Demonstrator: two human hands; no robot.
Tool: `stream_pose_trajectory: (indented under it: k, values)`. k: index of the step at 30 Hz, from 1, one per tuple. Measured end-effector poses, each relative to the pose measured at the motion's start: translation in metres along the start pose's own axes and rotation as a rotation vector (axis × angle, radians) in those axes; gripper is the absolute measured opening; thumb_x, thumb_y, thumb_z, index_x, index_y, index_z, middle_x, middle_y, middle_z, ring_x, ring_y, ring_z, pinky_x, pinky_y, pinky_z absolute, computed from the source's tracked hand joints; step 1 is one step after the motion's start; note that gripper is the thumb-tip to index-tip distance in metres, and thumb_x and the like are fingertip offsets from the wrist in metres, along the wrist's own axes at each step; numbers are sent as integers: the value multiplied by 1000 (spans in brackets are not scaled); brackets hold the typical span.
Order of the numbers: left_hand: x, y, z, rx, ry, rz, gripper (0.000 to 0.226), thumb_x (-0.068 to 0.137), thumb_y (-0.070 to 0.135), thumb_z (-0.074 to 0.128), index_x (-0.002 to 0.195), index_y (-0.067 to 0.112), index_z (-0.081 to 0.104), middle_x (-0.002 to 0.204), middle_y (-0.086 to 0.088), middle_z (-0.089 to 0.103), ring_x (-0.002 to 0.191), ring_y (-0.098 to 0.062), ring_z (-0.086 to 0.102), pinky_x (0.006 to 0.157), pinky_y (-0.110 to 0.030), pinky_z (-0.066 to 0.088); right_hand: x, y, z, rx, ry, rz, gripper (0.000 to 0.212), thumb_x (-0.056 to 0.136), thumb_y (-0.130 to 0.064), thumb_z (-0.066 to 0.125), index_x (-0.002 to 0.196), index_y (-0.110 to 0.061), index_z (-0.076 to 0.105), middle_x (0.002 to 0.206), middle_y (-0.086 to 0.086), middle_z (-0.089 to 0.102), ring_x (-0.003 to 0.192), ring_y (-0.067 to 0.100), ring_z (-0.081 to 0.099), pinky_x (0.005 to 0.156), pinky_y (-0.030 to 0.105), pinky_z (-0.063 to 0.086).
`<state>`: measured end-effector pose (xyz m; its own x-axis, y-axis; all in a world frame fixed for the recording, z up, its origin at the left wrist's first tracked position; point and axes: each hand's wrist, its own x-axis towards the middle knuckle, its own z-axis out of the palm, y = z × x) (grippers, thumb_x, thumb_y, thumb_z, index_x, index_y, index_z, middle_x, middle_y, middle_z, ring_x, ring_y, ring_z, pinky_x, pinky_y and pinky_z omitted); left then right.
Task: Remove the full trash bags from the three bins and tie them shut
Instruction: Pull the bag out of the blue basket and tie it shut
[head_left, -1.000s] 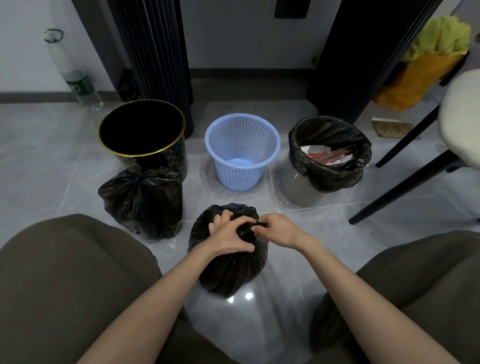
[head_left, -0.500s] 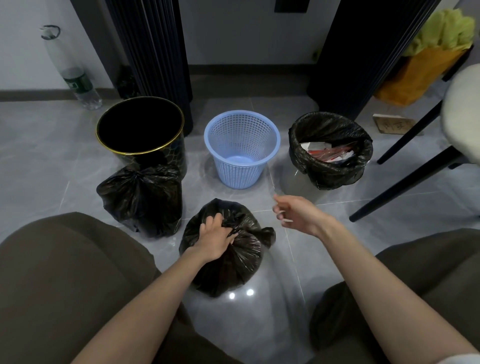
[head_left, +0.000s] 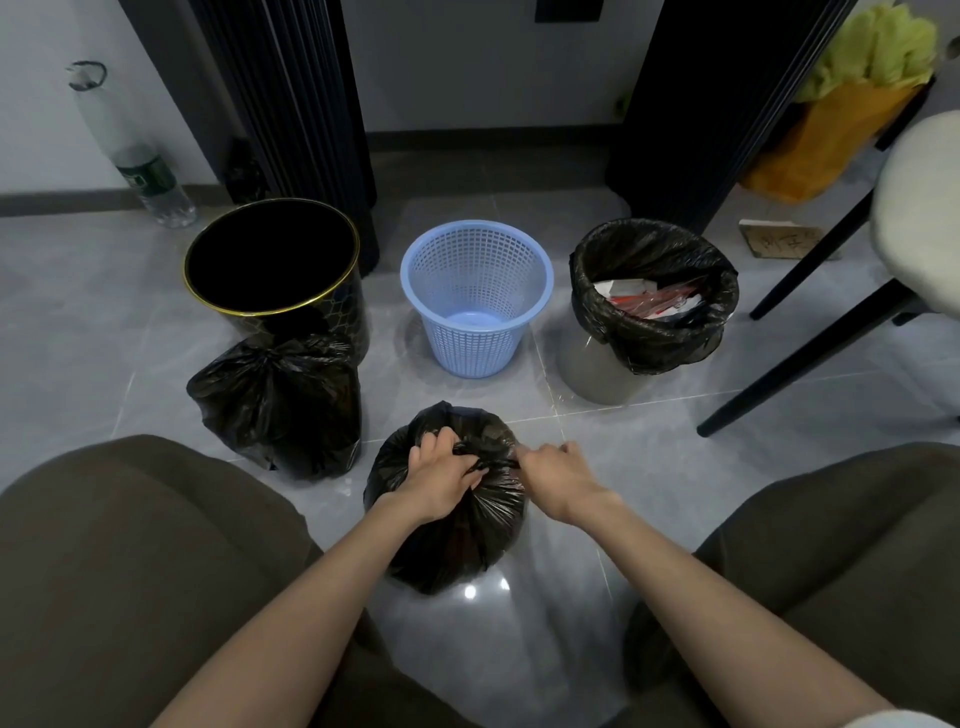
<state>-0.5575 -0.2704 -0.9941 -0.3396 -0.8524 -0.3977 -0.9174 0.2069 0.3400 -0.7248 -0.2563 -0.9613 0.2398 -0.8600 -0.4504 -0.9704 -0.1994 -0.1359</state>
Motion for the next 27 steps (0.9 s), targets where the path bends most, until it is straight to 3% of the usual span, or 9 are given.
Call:
stream_pose_trajectory:
  k: [3, 7, 10, 13, 15, 17, 19, 22, 27]
  values:
    - [-1, -6, -2, 7, 7, 7, 31, 97, 43, 37, 103, 24, 61, 117, -4, 35, 112, -25, 32, 89, -32, 25, -4, 4, -16, 854, -324, -2, 28, 100, -19, 41, 98, -7, 67, 57, -2, 42, 58, 13, 41, 65, 27, 38]
    - [-1, 1, -6, -20, 5, 42, 35, 97, 43, 35, 124, 28, 52, 116, -5, 34, 110, -25, 32, 92, -34, 27, -1, 2, -20, 1670, -349, 94, 32, 102, -30, 39, 111, -17, 67, 50, -7, 22, 51, 9, 24, 56, 21, 31]
    - [0, 4, -7, 15, 8, 39, 36, 96, 41, 39, 122, 21, 54, 122, -8, 35, 113, -26, 31, 97, -34, 28, 0, 2, -3, 1537, -155, 259, 31, 99, -35, 45, 103, -16, 68, 48, -6, 33, 47, 10, 29, 53, 24, 28]
    - [-2, 6, -4, 27, 14, 38, 36, 96, 39, 42, 121, 18, 56, 122, -8, 35, 115, -26, 31, 100, -35, 28, -1, 2, 5, 759, 28, 186, 41, 97, -45, 43, 73, -18, 63, 63, -1, 60, 64, 18, 55, 70, 36, 46]
    - [-3, 7, -4, 31, 29, 44, 36, 96, 39, 41, 121, 17, 55, 122, -8, 36, 115, -26, 31, 100, -35, 28, -4, 0, 3, 294, 84, 148, 43, 99, -50, 31, 95, -25, 66, 92, 1, 69, 90, 23, 63, 80, 37, 47]
    - [-3, 7, -5, 48, 42, 69, 36, 97, 38, 41, 123, 16, 53, 123, -9, 36, 114, -26, 33, 100, -36, 30, -4, 0, 3, 103, 133, 103, 43, 101, -48, 25, 103, -26, 62, 100, 3, 69, 96, 26, 63, 81, 38, 45]
    - [-4, 5, -5, 68, 48, 86, 36, 98, 37, 38, 123, 16, 53, 124, -9, 37, 113, -26, 33, 100, -36, 31, -4, 0, 4, 279, 57, 75, 40, 101, -43, 29, 89, -22, 61, 87, 4, 67, 85, 25, 62, 77, 36, 44]
    - [-4, 5, -5, 58, 40, 92, 35, 100, 36, 34, 119, 16, 55, 123, -9, 37, 111, -25, 34, 97, -35, 31, -2, -4, 2, 1108, -147, 156, 38, 99, -35, 40, 67, -19, 53, 53, -3, 47, 53, 12, 43, 56, 23, 36]
    - [-1, 8, -6, -14, 32, 69, 36, 100, 36, 34, 111, 16, 61, 120, -8, 38, 111, -25, 33, 96, -34, 29, -1, -8, 10, 1928, -197, 444, 22, 93, -41, 55, 84, -25, 68, 48, -9, 35, 42, 5, 32, 46, 18, 24]
